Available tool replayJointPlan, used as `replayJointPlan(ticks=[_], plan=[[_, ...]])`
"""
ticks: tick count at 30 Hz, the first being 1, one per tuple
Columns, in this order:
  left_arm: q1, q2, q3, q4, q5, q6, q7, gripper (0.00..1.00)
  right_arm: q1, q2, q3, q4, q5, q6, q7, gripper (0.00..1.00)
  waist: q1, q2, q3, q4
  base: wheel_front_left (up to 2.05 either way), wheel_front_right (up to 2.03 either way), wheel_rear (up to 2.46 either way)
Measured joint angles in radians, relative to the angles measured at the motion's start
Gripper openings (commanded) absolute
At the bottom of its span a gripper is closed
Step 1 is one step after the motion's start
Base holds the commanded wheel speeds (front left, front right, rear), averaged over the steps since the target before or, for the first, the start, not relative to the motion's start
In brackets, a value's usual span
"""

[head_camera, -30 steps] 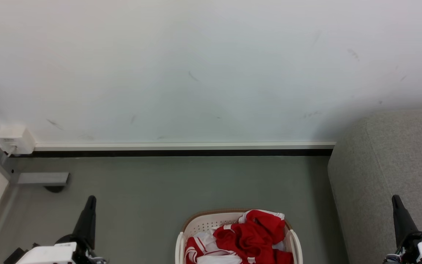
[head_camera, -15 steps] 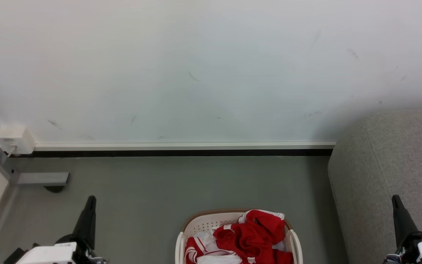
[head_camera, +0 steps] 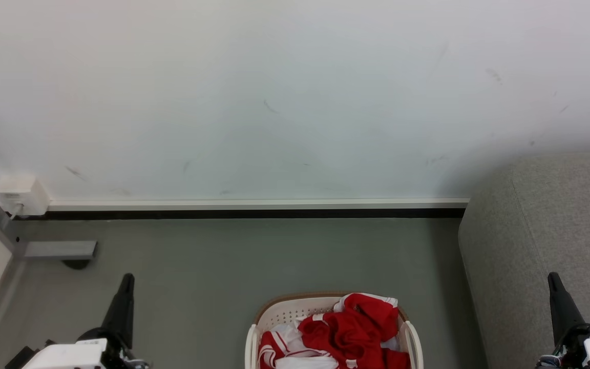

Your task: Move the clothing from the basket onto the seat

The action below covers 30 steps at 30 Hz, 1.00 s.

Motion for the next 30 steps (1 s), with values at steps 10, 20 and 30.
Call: replayJointPlan(ticks=[10,20,30], plan=[[0.0,0.0,0.0,0.0,0.0,0.0,0.0,0.0,0.0,0.0,0.0,0.0,0.0,0.0,0.0,0.0,0.0,0.0,0.0,0.0,0.0,0.0,0.0],[0.028,-0.009,-0.005,0.029,0.002,0.0,-0.005,1.0,0.029,0.013,0.006,0.029,0.0,0.0,-0.003,1.0,0.0,0.0,0.0,0.0,0.0,0.0,0.0],[0.032,-0.009,-0.035,0.031,0.042,0.0,-0.055,1.0,0.031,0.013,0.022,0.023,-0.067,0.0,-0.054,1.0,0.0,0.0,0.001,0.002,0.0,0.0,0.0]])
